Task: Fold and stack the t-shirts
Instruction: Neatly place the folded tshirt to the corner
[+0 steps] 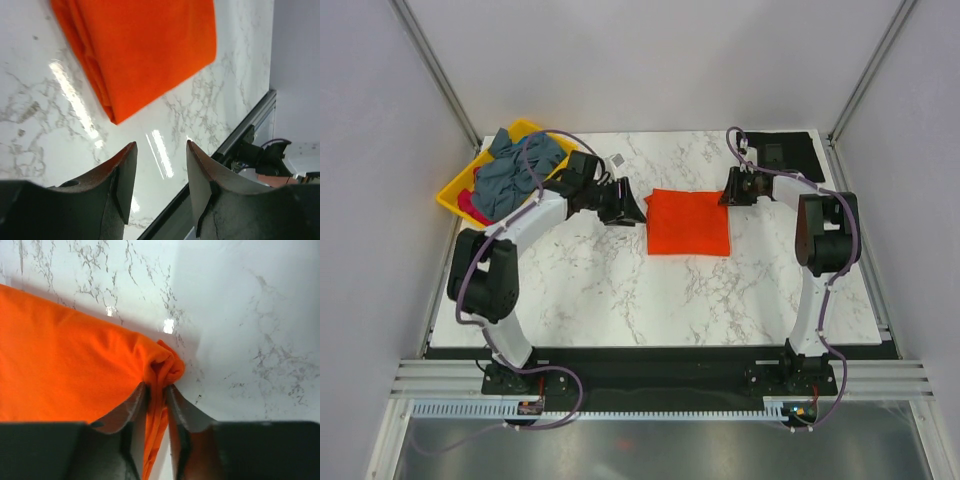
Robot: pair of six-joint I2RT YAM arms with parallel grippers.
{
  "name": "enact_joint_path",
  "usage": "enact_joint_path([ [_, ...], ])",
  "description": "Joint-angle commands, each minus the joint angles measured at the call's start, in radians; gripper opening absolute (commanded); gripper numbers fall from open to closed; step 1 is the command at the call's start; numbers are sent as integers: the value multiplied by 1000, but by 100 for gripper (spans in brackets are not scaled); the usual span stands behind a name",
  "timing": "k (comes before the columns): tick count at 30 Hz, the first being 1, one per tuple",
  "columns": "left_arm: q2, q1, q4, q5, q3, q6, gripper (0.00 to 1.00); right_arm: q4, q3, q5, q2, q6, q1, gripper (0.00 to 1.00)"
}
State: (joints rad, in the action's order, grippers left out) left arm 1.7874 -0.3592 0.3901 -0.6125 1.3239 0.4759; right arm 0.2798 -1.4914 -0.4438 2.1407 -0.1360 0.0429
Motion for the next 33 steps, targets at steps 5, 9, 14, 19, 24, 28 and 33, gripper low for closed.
enact_joint_path([
  [5,-243,-21,107,-8,-72,-140,54,-51,5,30,-19,55,6,3],
  [9,-275,-20,158,8,-109,-175,54,-140,75,71,-105,59,12,0],
  [14,-295,-21,158,11,-143,-186,54,-197,172,146,-241,88,21,0],
  [19,-313,-23,156,26,-149,-191,54,-194,197,270,-314,174,37,0],
  [24,-327,-23,156,23,-149,-189,53,-171,161,381,-341,229,38,0],
  [28,-326,-23,155,20,-152,-189,53,-128,86,464,-326,279,38,0],
  [33,-327,-23,151,23,-161,-189,53,-90,-4,559,-301,361,35,0],
])
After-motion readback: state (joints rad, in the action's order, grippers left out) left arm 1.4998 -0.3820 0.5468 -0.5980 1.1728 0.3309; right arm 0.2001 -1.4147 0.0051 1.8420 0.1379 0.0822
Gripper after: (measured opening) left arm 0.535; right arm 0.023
